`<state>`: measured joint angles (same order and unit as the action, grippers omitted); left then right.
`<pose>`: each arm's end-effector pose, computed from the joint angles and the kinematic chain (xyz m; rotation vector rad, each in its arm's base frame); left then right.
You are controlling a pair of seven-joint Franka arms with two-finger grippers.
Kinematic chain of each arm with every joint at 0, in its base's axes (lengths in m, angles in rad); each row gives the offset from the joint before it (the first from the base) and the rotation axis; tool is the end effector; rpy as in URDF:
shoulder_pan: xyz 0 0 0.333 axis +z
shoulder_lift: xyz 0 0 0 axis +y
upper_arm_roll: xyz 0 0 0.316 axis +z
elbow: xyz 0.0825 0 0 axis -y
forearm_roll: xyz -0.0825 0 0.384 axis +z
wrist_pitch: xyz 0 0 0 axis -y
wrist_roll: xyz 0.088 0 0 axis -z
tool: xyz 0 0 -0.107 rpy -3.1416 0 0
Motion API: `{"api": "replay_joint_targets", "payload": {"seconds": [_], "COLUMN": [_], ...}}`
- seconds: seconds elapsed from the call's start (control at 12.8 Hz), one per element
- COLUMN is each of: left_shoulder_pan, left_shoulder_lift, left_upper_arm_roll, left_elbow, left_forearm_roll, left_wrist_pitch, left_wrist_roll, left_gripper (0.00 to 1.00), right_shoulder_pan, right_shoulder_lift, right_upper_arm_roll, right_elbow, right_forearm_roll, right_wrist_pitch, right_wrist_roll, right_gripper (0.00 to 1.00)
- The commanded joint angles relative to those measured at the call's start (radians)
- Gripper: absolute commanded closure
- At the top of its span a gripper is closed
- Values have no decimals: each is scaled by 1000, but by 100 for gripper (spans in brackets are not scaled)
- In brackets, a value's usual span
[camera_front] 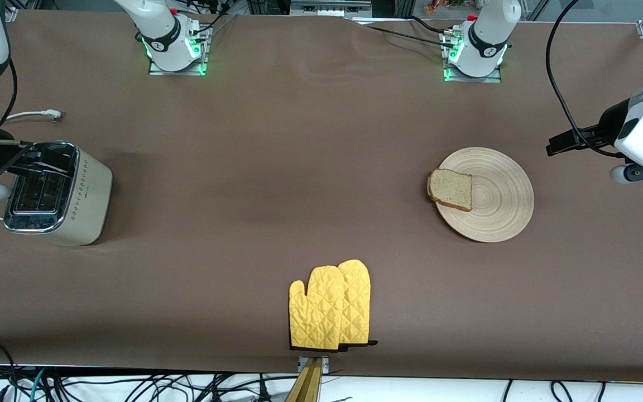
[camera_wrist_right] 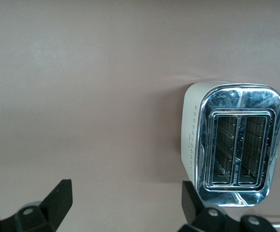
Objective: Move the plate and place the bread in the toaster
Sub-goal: 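Move the left gripper to the wooden plate rim and grasp it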
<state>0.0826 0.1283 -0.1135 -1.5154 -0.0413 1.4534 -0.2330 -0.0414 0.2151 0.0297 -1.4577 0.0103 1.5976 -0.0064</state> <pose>0.5769 -0.0187 0.5691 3.0808 0.3102 -0.3031 0.6181 -0.0080 0.5538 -3.1221 0.0100 0.1171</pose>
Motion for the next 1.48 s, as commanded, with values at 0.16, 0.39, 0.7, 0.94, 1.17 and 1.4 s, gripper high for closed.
{"api": "replay_joint_targets", "payload": {"seconds": [0.16,0.39,0.7,0.94,1.17,1.4], "left_shoulder_pan": [6,5,16,34,74,149], "left_shoulder_lift": [2,11,10,-70,-69,-47], "left_upper_arm_roll": [-3,-3,-2,0,0,0], "left_elbow": [12,11,-59,-257,-319,-402], "left_forearm_roll": [-6,-3,1,23,24,20], "left_wrist_pitch": [2,10,91,273,349,476], "left_wrist_roll": [-11,-9,3,18,64,205], "left_gripper": [0,0,0,0,0,0], "right_shoulder_pan": [-9,-9,-11,-9,-9,-9], "right_shoulder_lift": [-7,-7,-7,-7,-7,-7], "right_upper_arm_roll": [4,4,4,4,4,4], "right_elbow": [3,3,3,3,3,3], "right_forearm_roll": [16,17,17,16,17,17], "right_wrist_pitch": [-8,-8,-7,-8,-8,-8], "right_wrist_roll": [3,5,3,3,5,5], "right_gripper": [0,0,0,0,0,0]}}
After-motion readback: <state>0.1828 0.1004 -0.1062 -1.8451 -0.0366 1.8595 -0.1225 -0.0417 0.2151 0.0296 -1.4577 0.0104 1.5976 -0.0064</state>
